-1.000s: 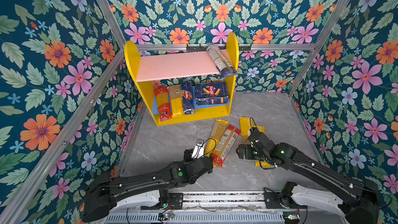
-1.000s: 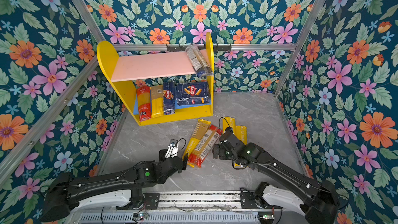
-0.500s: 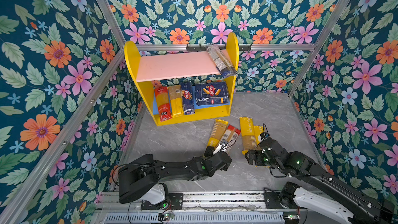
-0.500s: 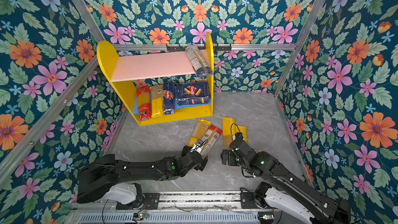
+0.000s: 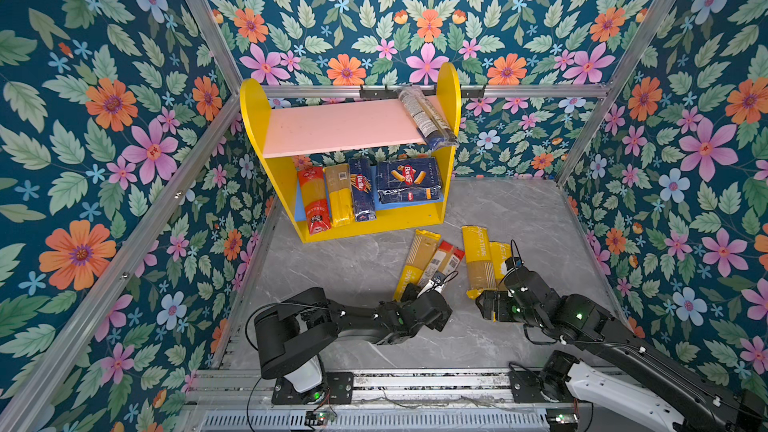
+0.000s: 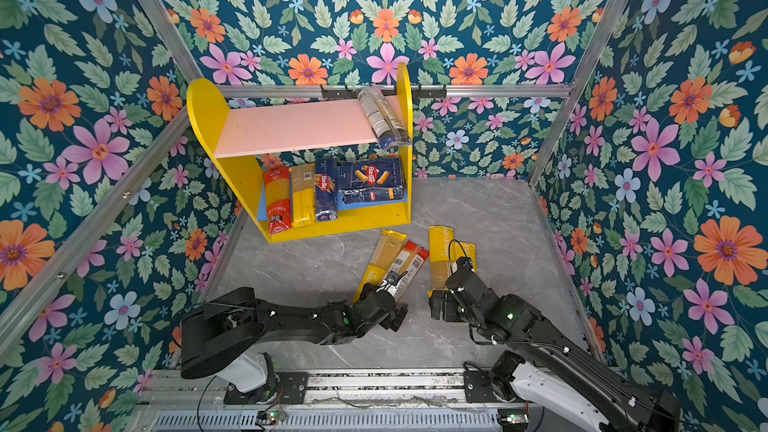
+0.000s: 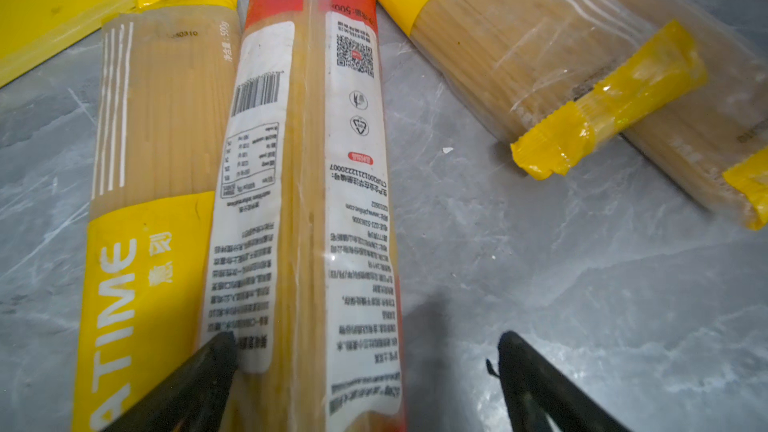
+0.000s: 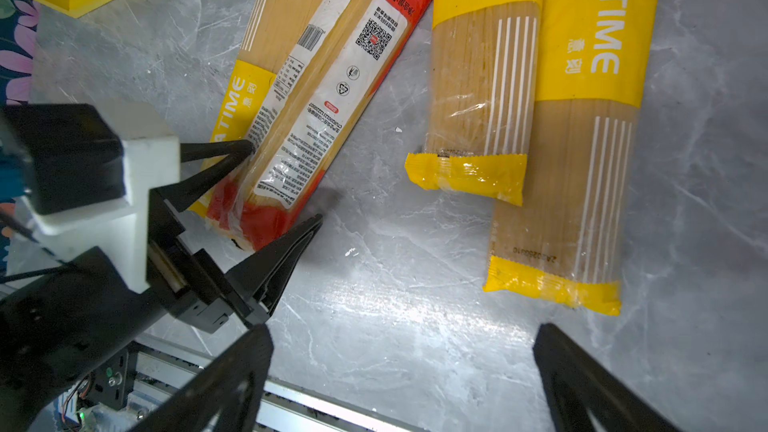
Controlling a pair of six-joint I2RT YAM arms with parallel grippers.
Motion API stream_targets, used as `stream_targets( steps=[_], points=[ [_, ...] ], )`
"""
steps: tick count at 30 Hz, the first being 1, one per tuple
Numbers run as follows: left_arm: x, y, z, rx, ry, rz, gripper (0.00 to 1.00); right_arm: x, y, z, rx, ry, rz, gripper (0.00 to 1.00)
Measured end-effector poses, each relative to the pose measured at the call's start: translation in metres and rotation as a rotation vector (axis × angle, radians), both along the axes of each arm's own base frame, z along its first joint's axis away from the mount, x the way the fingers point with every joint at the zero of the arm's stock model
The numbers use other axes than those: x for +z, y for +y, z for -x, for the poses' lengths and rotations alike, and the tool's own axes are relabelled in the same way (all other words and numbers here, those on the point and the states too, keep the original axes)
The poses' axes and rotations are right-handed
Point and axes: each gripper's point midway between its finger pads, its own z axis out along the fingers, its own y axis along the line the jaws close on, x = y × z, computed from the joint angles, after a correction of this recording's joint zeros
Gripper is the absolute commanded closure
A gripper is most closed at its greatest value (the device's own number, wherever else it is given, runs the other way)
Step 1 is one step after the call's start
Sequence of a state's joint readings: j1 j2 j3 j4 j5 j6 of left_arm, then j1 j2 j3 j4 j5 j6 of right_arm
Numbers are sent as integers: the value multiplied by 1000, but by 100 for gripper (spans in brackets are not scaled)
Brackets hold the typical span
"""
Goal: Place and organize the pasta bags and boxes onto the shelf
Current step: 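Lower the left gripper around the red-banded bag and close it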
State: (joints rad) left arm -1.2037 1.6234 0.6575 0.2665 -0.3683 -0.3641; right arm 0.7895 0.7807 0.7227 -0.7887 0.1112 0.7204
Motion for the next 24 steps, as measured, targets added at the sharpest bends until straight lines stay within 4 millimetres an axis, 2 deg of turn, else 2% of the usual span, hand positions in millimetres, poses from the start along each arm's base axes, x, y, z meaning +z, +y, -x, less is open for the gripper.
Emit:
stream_targets(
  steps=[13,21,24],
  points=[
    [-9,-3,-5,13,-12,36,10,2,-1,0,0,6,12,1],
    [-14,-1,-10,42,-18,49,35,5,0,-1,0,4,11,1],
    [-13,0,-10,47,-15,54,40,6,1,-2,-1,2,10,1]
  ],
)
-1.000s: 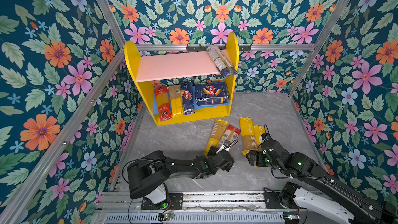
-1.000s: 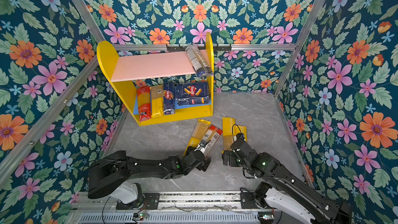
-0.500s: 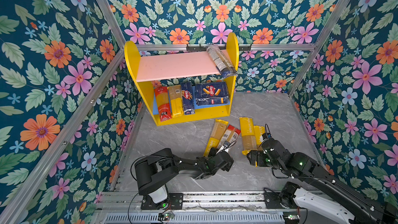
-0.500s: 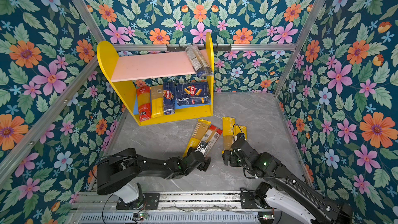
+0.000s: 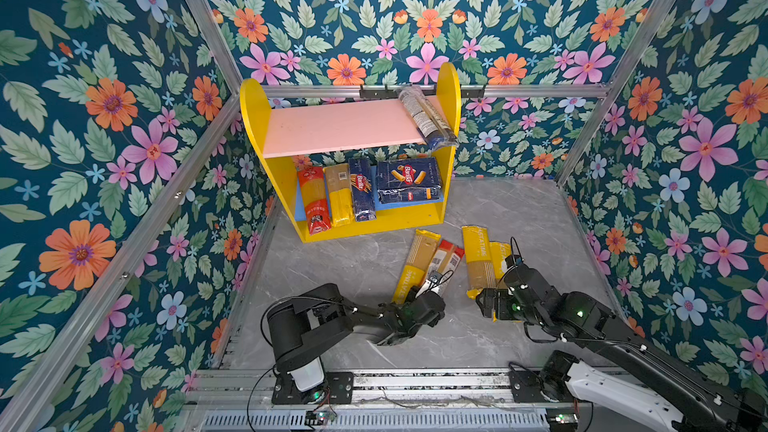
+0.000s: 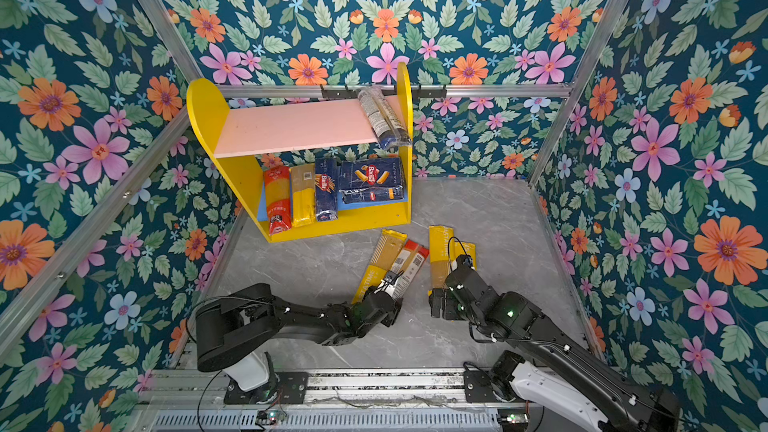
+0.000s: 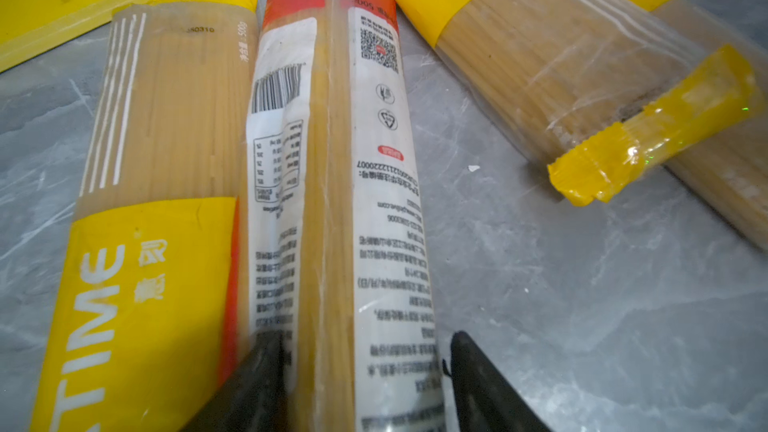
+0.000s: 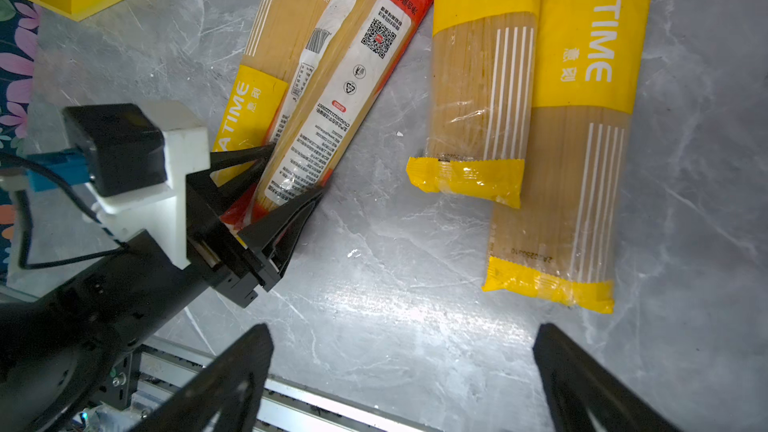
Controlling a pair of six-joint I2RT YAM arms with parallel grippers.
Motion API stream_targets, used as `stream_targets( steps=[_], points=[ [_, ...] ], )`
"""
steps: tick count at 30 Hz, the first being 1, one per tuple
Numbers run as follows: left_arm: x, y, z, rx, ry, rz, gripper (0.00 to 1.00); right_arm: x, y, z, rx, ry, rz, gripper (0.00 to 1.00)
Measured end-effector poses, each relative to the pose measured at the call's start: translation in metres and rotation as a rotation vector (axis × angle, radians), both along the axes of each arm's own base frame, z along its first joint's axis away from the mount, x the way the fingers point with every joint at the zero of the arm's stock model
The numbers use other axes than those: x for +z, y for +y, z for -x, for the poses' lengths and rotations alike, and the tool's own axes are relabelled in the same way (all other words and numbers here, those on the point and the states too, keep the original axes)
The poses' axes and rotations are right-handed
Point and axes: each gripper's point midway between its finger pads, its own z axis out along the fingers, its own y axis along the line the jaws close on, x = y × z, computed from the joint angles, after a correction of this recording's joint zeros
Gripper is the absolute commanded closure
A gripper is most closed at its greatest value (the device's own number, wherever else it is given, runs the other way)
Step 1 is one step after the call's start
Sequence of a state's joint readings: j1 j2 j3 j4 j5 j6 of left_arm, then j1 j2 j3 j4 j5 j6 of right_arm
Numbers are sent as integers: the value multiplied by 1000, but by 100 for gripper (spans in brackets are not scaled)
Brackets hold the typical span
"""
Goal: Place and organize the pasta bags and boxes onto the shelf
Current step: 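Lower the left gripper around the red-banded bag and close it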
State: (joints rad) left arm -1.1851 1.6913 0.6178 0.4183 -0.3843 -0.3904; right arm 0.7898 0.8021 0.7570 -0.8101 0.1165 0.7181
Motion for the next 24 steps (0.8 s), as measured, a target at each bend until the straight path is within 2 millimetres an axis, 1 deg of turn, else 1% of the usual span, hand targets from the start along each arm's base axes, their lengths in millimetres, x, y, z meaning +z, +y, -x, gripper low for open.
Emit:
stream_targets(
  steps=[2,4,5,6,7,8,10,11,13,14,18,20,24],
  points=[
    [1,1,1,-2,5,1,46,1,0,-1,-1,-4,1,1],
    [2,1,2,-6,13,-2,56,3,0,-1,1,-10,3,1],
    [2,1,3,-9,15,-1,66,4,0,-2,1,-13,3,1],
    [4,1,3,-9,13,1,72,4,0,-2,0,-15,3,1],
    [6,1,3,-7,11,5,72,5,0,-3,-1,-16,3,1],
    [8,0,2,-6,7,9,69,5,-1,-3,0,-19,6,1],
    [8,0,3,-9,12,5,51,6,-1,-3,1,-20,9,1],
    [7,1,4,-11,18,-3,48,6,-1,-3,0,-21,10,1],
    [4,2,6,-18,32,-14,45,7,-1,-3,0,-23,10,1],
    [3,3,6,-18,33,-18,42,7,-2,-3,0,-24,9,1],
    [5,4,8,-22,38,-19,12,8,-3,-3,-1,-25,12,1],
    [5,4,9,-26,41,-15,9,9,-3,-3,-2,-27,10,1],
    [1,6,9,-22,38,-31,8,9,-3,-3,-1,-30,12,1]
  ],
)
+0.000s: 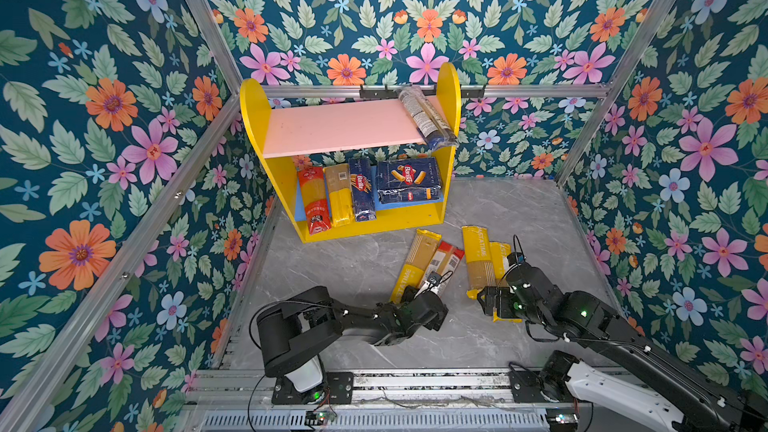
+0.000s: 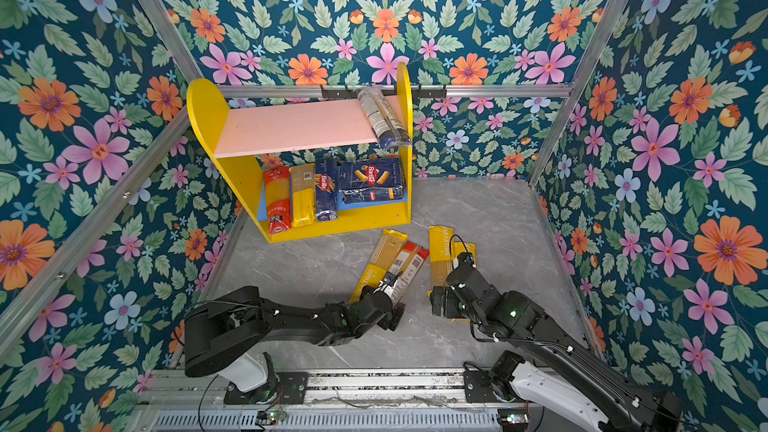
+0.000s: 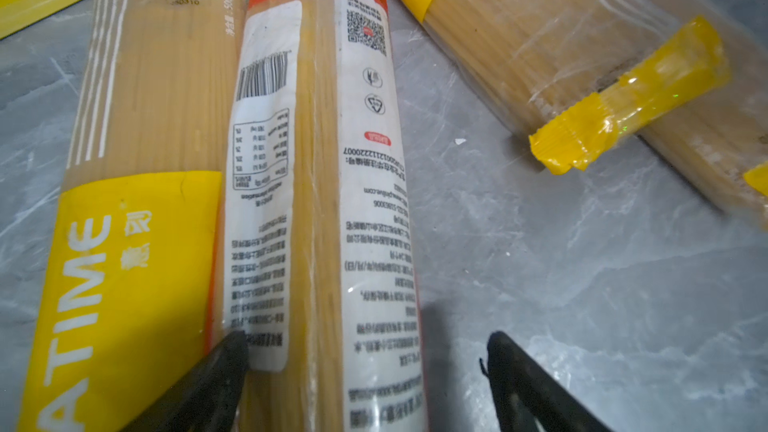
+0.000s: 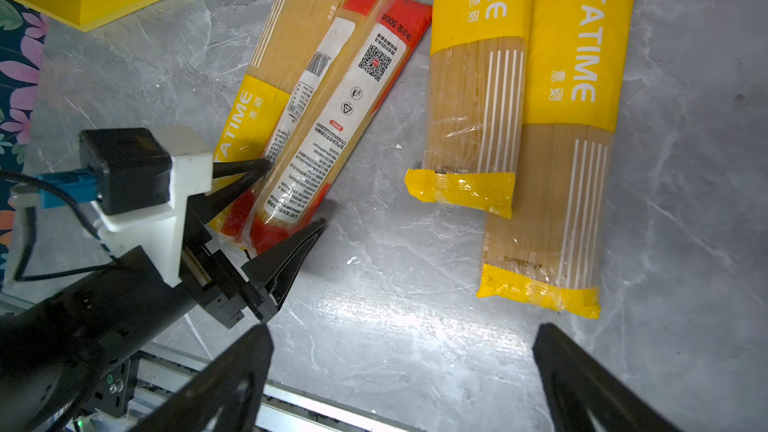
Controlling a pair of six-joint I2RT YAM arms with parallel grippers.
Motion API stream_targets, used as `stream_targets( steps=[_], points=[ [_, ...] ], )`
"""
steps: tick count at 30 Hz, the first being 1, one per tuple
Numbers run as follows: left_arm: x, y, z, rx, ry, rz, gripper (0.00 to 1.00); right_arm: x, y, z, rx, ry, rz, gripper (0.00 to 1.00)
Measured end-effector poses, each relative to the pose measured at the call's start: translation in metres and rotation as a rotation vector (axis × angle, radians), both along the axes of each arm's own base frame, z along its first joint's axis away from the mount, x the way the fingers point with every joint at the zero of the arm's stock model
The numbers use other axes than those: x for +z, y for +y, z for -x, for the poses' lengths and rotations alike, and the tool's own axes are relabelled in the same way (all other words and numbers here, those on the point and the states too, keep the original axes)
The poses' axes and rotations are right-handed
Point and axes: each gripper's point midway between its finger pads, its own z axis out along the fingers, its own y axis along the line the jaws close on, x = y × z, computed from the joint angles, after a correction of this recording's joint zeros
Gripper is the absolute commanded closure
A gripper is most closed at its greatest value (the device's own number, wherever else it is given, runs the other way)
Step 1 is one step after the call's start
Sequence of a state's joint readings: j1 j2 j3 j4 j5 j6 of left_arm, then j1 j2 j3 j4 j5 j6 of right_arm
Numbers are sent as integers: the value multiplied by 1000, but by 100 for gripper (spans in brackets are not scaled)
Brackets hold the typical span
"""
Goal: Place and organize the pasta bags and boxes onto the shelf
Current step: 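Lower the left gripper around the red-banded bag and close it, then lift the red-banded bag upright with the left gripper toward the shelf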
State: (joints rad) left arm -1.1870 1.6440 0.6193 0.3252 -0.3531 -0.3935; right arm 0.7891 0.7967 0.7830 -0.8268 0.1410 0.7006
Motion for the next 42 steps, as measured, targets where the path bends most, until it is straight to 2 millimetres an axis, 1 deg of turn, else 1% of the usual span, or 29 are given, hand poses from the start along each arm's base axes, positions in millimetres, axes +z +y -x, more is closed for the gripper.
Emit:
stream_targets(
  steps=[4,9,12,16,20,26,30,32,34,36,38,42],
  points=[
    [-5,-4,-3,5,-10,-5,10,1,0,0,0,0,2,1],
    [-3,-5,-5,10,-14,-5,11,1,-2,0,-1,-2,8,1],
    [-4,-4,-7,16,-12,-8,15,0,-2,0,-3,-3,12,1],
    [-10,-8,-13,25,-17,-17,21,-2,-2,-1,-3,4,21,1],
    [-17,-12,-19,39,-16,-10,32,-2,-2,-1,-3,5,22,1],
    [-23,-8,-23,68,-10,10,54,1,-1,-2,4,-4,22,1],
    [-20,-8,-24,81,-8,37,73,3,-1,-2,4,-8,19,1],
    [-16,-10,-24,80,-9,56,82,4,-1,-3,4,-10,18,1],
    [-11,-9,-25,85,-17,65,93,5,-1,-3,5,-13,19,1],
    [-5,-7,-25,90,-21,70,100,6,-1,-4,5,-15,19,1],
    [0,-7,-25,88,-24,74,100,8,0,-4,5,-18,16,1],
    [7,-1,-18,73,1,64,100,14,1,-5,8,-29,8,1]
  ],
)
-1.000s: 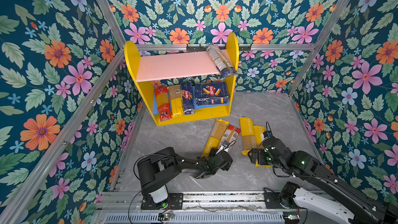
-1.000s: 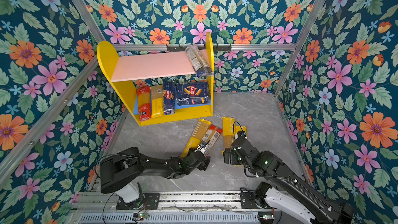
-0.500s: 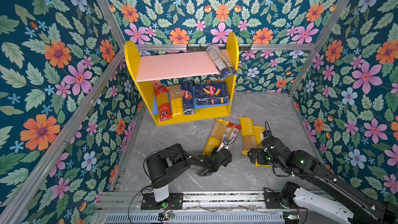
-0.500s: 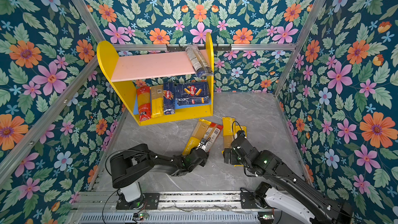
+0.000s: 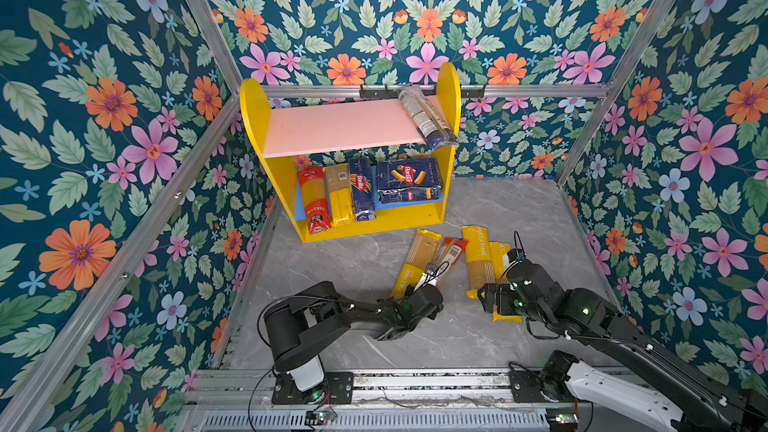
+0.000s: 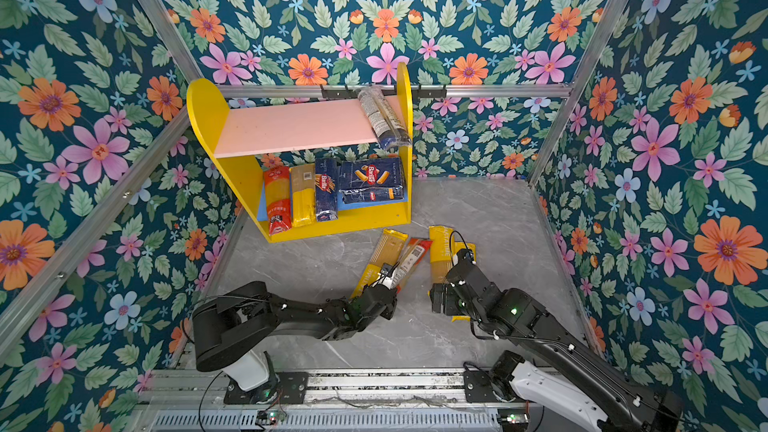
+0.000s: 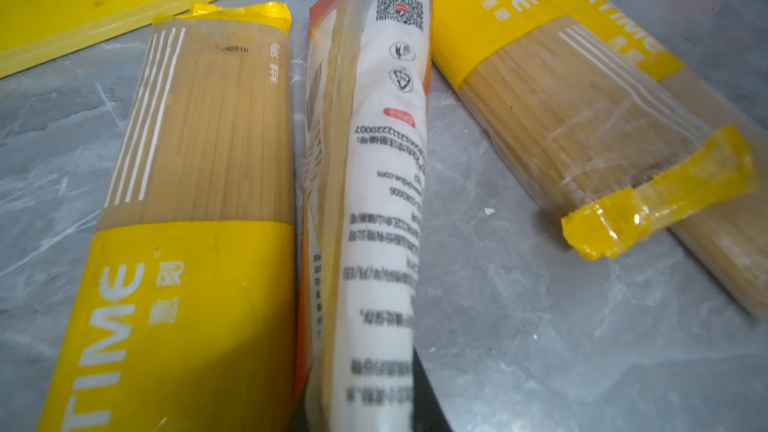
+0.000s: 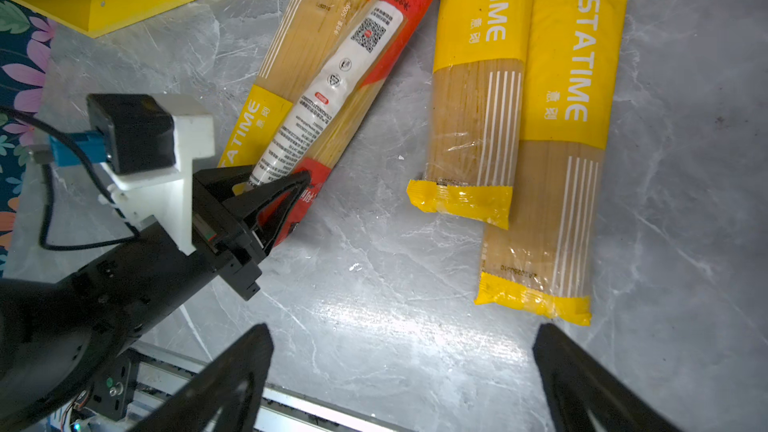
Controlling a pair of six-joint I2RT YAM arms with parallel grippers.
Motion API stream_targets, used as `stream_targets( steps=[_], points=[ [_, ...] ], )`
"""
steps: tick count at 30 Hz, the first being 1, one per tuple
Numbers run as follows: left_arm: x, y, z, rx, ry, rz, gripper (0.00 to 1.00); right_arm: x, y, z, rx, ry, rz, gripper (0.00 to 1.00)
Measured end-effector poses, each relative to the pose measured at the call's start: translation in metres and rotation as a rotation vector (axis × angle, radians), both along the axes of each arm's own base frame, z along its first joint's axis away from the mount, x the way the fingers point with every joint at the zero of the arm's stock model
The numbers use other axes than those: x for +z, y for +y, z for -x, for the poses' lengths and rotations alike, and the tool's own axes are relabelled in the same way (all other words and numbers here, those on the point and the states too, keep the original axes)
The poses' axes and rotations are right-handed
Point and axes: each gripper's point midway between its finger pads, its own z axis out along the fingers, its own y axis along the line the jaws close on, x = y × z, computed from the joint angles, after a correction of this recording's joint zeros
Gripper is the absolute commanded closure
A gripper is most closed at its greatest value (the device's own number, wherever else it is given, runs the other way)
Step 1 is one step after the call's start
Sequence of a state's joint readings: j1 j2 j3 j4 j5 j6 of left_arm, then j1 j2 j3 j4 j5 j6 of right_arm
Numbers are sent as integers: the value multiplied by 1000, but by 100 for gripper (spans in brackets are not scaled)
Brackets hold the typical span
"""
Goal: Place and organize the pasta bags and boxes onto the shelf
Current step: 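Lift the red-banded bag upright with the left gripper toward the shelf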
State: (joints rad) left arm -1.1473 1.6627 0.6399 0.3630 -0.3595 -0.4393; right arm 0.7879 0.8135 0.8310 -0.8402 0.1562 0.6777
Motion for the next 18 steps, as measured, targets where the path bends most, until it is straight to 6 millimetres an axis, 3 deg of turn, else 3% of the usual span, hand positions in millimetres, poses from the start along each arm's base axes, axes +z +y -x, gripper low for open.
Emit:
stream_targets(
  steps=[11,18],
  points=[
    [25,35,25,-34,63,-58,100,15,8,-6,12,-16,-17,1],
    [69,64,37,-19,56,-9,100,24,14,-12,26,-29,-16,1]
  ],
)
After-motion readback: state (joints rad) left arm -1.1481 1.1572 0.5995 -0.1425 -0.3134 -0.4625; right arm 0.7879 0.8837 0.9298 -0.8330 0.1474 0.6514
